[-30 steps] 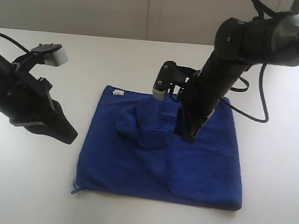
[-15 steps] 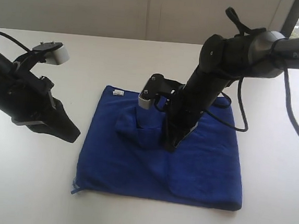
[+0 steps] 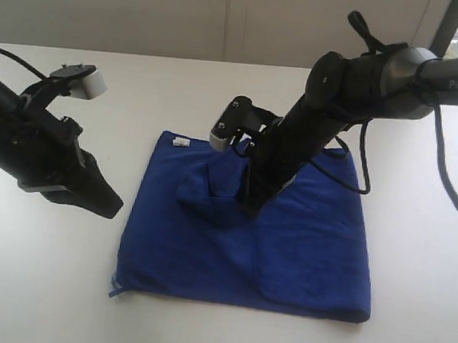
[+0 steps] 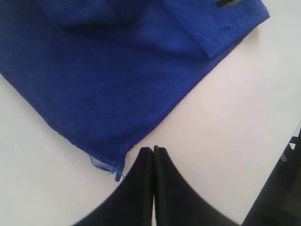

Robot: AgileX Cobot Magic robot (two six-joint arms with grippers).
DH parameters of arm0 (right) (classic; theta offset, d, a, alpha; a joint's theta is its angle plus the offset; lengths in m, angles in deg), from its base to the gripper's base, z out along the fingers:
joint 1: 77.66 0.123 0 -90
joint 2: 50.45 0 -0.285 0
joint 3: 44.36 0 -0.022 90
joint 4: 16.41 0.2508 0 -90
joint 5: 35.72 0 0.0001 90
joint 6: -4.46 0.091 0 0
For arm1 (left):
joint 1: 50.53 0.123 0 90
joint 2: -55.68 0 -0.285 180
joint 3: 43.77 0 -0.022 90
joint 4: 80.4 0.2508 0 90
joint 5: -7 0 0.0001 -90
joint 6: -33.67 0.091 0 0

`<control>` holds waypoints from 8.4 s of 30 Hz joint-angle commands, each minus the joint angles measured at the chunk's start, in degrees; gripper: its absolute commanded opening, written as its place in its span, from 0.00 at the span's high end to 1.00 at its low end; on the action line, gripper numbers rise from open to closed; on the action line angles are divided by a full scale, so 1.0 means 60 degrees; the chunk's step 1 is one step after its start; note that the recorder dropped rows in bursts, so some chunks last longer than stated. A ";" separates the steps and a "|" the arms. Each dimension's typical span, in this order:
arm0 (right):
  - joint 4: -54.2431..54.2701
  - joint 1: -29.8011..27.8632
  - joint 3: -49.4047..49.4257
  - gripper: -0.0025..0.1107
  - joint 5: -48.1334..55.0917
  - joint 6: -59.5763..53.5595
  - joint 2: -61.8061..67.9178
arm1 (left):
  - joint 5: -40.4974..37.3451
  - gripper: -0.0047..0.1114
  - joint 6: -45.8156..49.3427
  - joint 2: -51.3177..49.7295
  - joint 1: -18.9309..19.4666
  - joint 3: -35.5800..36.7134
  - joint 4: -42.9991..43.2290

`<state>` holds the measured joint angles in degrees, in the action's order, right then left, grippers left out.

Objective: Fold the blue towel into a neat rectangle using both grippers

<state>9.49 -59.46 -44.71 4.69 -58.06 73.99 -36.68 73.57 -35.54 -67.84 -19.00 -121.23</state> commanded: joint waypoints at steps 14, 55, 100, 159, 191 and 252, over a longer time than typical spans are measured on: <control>-0.0931 0.0003 0.0044 0.64 0.0457 -0.3052 -0.0196 | -0.0151 0.96 0.0074 0.0013 -0.0017 -0.0035 -0.0313; -0.0722 0.1532 0.0867 0.67 -0.1211 0.0700 -0.0739 | -0.1726 0.96 -0.2415 0.0013 0.0004 -0.0998 0.2958; 0.0564 0.1568 -0.0865 0.98 0.2182 0.5790 -0.1515 | -0.1591 0.96 -0.2376 0.0013 0.0004 -0.0998 0.2890; -0.3113 0.2768 -0.0865 0.53 0.1196 0.3421 -0.1183 | -0.1644 0.96 -0.2377 0.0013 0.0004 -0.0998 0.2890; -0.2744 0.3853 -0.0827 0.56 0.0456 0.0973 0.0483 | -0.1644 0.96 -0.2377 0.0013 0.0004 -0.0998 0.2890; -0.2295 0.4092 -0.0848 0.78 0.1249 0.4445 -0.0406 | -0.1644 0.96 -0.2377 0.0013 0.0004 -0.0998 0.2890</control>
<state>-3.75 -34.76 -49.81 12.51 -33.24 69.77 -45.43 59.22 -35.54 -67.84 -25.26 -103.87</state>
